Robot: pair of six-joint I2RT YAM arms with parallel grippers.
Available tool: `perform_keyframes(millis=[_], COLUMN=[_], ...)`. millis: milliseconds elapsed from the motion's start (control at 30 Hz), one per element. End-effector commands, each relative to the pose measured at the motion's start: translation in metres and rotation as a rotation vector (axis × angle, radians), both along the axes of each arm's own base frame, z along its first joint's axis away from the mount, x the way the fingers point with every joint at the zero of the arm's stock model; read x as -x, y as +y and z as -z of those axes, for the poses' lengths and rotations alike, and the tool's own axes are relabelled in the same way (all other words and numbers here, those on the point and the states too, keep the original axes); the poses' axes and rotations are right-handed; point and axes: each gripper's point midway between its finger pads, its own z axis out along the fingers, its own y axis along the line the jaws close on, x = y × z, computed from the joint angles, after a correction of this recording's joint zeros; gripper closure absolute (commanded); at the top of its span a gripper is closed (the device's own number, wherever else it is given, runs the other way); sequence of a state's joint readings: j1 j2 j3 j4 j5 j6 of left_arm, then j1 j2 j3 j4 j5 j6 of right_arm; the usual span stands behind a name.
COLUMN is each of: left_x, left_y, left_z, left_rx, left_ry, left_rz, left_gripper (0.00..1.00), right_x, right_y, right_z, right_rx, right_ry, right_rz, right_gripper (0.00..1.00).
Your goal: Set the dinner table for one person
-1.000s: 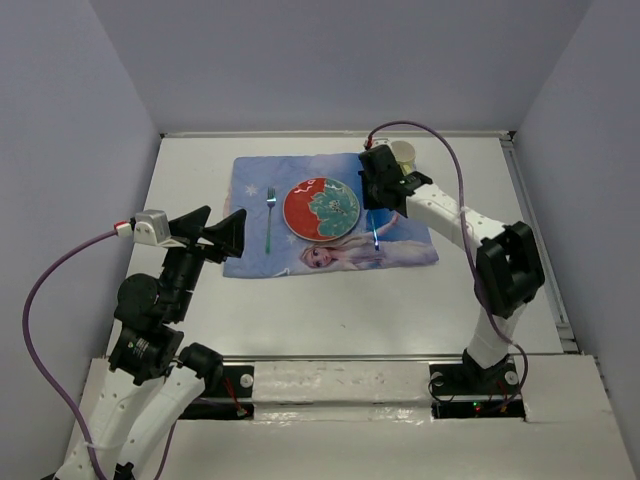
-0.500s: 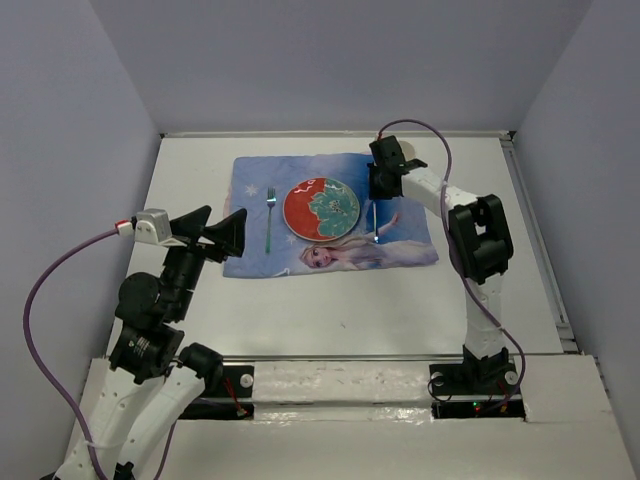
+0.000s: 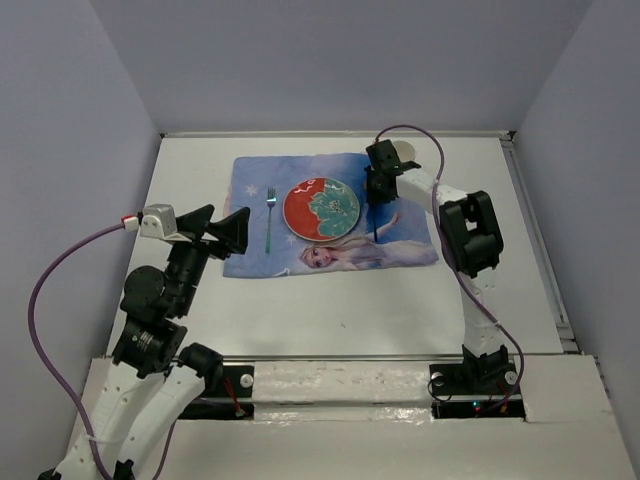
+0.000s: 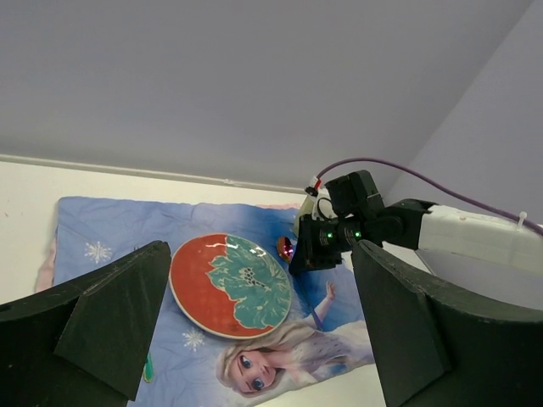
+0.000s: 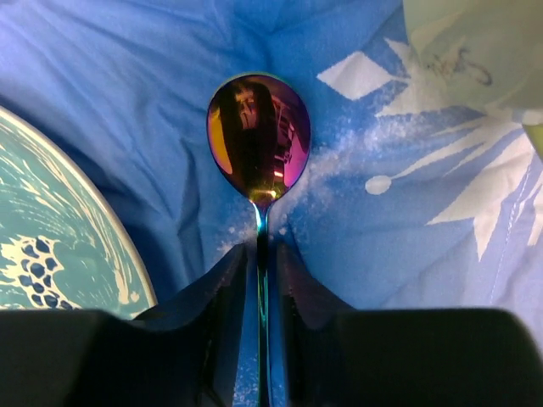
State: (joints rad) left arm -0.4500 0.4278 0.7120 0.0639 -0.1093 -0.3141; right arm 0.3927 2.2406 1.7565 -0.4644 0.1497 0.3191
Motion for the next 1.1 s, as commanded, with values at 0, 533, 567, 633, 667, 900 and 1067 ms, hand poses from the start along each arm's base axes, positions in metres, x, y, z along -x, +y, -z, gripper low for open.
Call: perform_keyframes(millis=[0,533,567,633,667,900,1067], left_x=[-0.004,-0.014,-0.014,-0.014,-0.013,-0.003,0.004], left_y=[0.000,0.006,0.007,0.009,0.009,0.015,0.015], left_z=[-0.007,0.000,0.000,0.000,0.000,-0.012,-0.022], left_rx=[-0.001,-0.019,-0.023,-0.019,-0.018,0.017,0.026], left_ry=[-0.034,-0.009,-0.010,-0.012,-0.015,-0.065,-0.085], left_rz=[-0.007,-0.043,-0.047,-0.051,-0.051,-0.061,-0.044], left_gripper=[0.01,0.01,0.01,0.01,0.01,0.01,0.01], right_x=[-0.015,0.069,0.087,0.120,0.142,0.244,0.291], right_y=[0.002,0.056,0.058,0.061,0.054,0.008,-0.032], right_z=[-0.031,-0.205,-0.248,-0.250,-0.287,-0.294,-0.290], right_rx=[-0.019,-0.354,-0.409,-0.458,-0.506,-0.564,-0.543], right_ry=[-0.074,-0.411,-0.509,-0.516,-0.612,-0.734,-0.785], right_rz=[0.021,-0.231,-0.271,-0.352,-0.387,-0.433,-0.370], right_gripper=[0.69,0.60,0.65,0.70,0.73,0.79,0.00])
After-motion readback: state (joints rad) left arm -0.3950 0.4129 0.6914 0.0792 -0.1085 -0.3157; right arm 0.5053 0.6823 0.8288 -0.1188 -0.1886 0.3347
